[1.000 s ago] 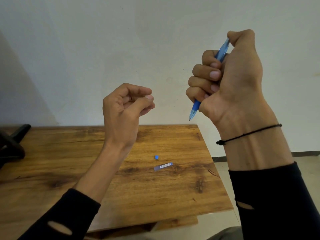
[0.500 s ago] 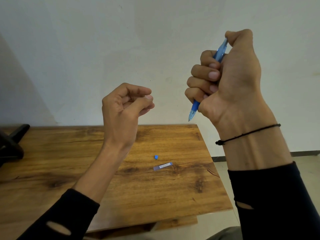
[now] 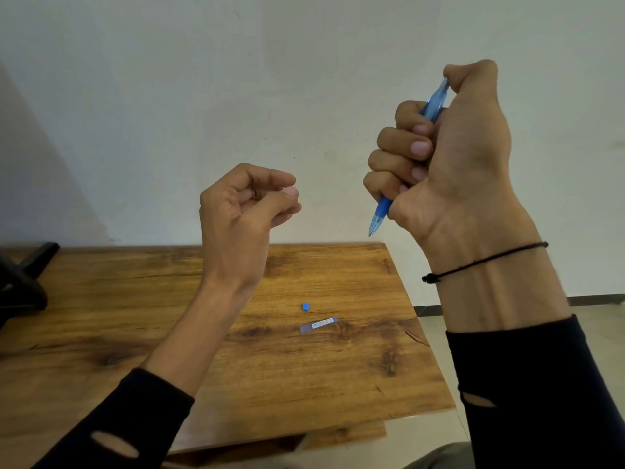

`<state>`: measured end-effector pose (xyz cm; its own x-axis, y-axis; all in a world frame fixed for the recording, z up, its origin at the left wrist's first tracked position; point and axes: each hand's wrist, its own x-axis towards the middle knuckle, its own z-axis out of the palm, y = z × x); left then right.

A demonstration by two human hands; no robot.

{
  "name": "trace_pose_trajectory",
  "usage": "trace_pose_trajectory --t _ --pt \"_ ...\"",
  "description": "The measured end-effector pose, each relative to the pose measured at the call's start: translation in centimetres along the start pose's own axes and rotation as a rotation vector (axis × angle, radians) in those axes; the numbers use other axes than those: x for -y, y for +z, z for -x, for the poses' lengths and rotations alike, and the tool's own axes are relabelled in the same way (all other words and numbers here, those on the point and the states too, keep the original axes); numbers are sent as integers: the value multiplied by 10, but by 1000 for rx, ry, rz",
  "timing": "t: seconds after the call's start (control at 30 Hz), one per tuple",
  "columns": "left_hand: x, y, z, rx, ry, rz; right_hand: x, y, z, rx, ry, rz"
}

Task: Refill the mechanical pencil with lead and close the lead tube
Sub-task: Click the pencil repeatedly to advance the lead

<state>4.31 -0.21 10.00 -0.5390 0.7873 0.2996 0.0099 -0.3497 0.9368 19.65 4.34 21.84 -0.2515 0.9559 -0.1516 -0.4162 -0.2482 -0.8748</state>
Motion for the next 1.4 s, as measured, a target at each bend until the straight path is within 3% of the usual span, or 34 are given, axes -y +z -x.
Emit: trace_pose_trajectory --t 0.37,1.4 --pt "19 -4 -6 -60 -180 -492 1 -3 -2 -31 -1 -64" --pt "24 -5 -8 -15 -185 -463 -4 -6 -4 -2 9 -74"
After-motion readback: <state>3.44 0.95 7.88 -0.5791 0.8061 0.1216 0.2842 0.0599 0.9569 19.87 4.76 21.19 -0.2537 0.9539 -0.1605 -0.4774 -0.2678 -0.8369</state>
